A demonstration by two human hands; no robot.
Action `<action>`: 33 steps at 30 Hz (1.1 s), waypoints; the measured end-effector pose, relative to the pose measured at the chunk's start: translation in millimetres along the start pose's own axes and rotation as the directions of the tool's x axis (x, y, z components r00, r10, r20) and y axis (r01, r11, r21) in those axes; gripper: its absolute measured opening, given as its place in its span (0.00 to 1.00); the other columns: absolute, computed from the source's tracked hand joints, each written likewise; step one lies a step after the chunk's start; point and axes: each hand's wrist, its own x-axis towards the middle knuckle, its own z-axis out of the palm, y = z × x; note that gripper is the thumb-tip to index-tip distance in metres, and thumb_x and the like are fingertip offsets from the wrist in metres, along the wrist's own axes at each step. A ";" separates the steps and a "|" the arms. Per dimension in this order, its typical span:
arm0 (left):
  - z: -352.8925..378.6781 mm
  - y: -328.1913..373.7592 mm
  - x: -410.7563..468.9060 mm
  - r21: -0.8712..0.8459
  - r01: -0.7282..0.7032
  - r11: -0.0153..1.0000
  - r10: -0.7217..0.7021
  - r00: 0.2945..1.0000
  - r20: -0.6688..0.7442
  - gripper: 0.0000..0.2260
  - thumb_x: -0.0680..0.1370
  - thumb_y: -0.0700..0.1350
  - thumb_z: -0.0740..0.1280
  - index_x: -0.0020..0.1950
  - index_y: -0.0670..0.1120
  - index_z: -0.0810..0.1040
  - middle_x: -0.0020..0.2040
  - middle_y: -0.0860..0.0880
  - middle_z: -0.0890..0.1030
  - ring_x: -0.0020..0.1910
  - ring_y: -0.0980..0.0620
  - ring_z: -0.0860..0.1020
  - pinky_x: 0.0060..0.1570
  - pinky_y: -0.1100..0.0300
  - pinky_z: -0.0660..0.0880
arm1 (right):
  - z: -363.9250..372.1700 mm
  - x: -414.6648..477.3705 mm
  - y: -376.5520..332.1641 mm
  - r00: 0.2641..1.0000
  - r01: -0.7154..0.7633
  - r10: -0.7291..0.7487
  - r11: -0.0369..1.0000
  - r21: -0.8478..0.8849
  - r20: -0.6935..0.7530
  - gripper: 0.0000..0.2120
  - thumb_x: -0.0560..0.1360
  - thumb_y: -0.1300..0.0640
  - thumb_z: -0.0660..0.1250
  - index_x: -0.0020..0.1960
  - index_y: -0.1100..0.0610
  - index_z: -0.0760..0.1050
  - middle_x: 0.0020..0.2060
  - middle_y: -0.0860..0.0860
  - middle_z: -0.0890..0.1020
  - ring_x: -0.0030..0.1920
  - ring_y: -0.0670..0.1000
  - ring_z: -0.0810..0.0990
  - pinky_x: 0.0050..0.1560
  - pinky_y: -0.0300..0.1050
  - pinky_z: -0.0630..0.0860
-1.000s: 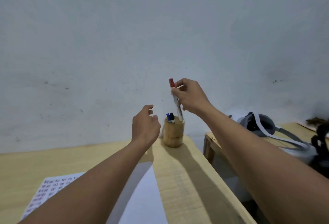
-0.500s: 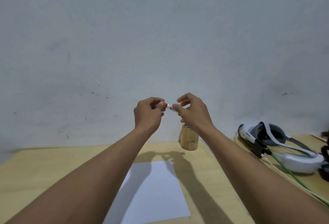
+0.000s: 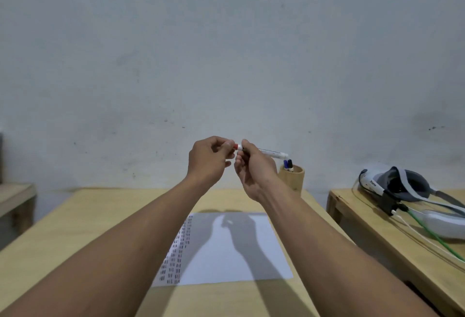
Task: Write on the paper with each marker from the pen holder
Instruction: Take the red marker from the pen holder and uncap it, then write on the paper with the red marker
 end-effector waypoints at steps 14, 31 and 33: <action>-98.0 -48.0 -2.9 0.374 0.098 0.922 -0.045 0.988 -0.147 0.05 0.79 0.44 0.69 0.47 0.47 0.86 0.40 0.51 0.87 0.44 0.50 0.86 0.52 0.57 0.80 | 18.5 -4.3 66.4 0.999 0.050 -0.045 0.960 -0.274 0.026 0.09 0.80 0.56 0.69 0.42 0.58 0.77 0.32 0.51 0.78 0.31 0.47 0.77 0.32 0.39 0.80; -144.0 -140.6 -42.6 0.833 0.204 0.515 -0.169 0.976 -0.135 0.16 0.82 0.44 0.61 0.70 0.49 0.77 0.61 0.48 0.83 0.58 0.44 0.79 0.47 0.58 0.70 | -23.3 -3.0 146.3 0.987 0.158 -0.101 0.512 -0.844 0.123 0.09 0.74 0.57 0.70 0.46 0.64 0.82 0.33 0.53 0.84 0.29 0.49 0.80 0.30 0.42 0.78; -143.8 -140.0 -45.7 0.853 0.186 0.488 -0.173 0.978 -0.115 0.20 0.82 0.45 0.62 0.75 0.51 0.71 0.63 0.47 0.82 0.62 0.42 0.78 0.52 0.55 0.73 | -29.2 -5.1 152.3 0.985 0.159 -0.129 0.460 -0.873 0.111 0.09 0.73 0.55 0.70 0.46 0.61 0.80 0.35 0.53 0.85 0.31 0.50 0.81 0.30 0.44 0.79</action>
